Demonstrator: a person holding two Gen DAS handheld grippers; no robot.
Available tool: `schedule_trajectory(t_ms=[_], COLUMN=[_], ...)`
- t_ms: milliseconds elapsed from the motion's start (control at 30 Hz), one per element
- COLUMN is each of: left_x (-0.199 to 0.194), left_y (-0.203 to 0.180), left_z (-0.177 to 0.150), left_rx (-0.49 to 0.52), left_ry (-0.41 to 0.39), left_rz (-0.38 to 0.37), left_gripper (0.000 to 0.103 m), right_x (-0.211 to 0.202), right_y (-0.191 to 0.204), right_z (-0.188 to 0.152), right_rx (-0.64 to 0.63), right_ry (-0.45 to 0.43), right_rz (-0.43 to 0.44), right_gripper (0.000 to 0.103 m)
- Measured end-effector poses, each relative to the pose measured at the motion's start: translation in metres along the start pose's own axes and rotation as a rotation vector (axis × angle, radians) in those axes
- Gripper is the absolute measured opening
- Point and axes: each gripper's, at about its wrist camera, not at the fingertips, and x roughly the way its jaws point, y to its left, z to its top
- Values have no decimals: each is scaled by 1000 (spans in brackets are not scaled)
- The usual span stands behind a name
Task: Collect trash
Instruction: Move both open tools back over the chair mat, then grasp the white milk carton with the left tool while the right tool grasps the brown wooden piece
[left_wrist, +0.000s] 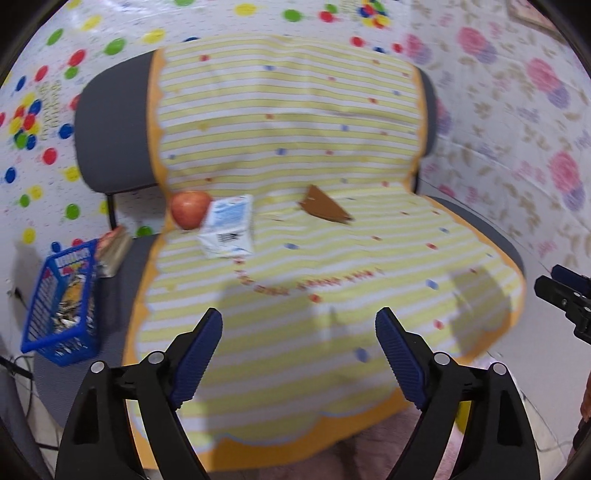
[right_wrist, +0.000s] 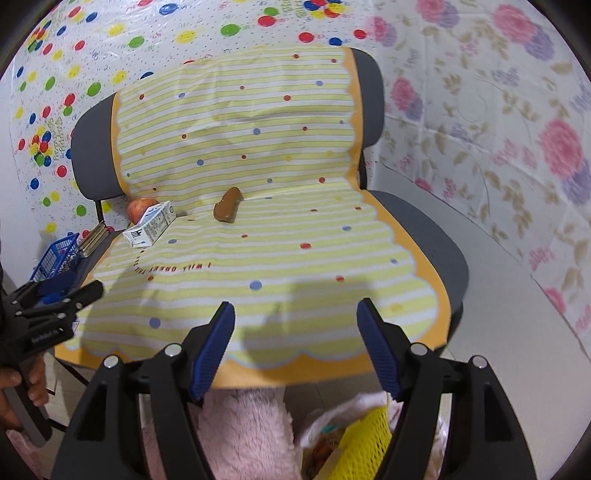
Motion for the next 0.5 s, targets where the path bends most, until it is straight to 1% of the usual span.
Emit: schedule_trajectory(t_ms=[100, 233, 367, 500], left_x=[8, 24, 44, 72], left_y=[16, 35, 49, 59], left_z=[10, 23, 36, 47], left_rx=[-23, -53, -74, -88], left_ry=[3, 10, 29, 76], left_rz=[35, 65, 94, 96], left_gripper=[87, 88, 89, 89], right_x=[15, 39, 65, 94], right_y=[8, 15, 30, 46], right_z=[12, 29, 49, 72], right_rx=[-29, -34, -61, -104], right_ry=[-7, -7, -9, 0], right_rz=[10, 29, 47, 52], right_gripper=[68, 69, 83, 89])
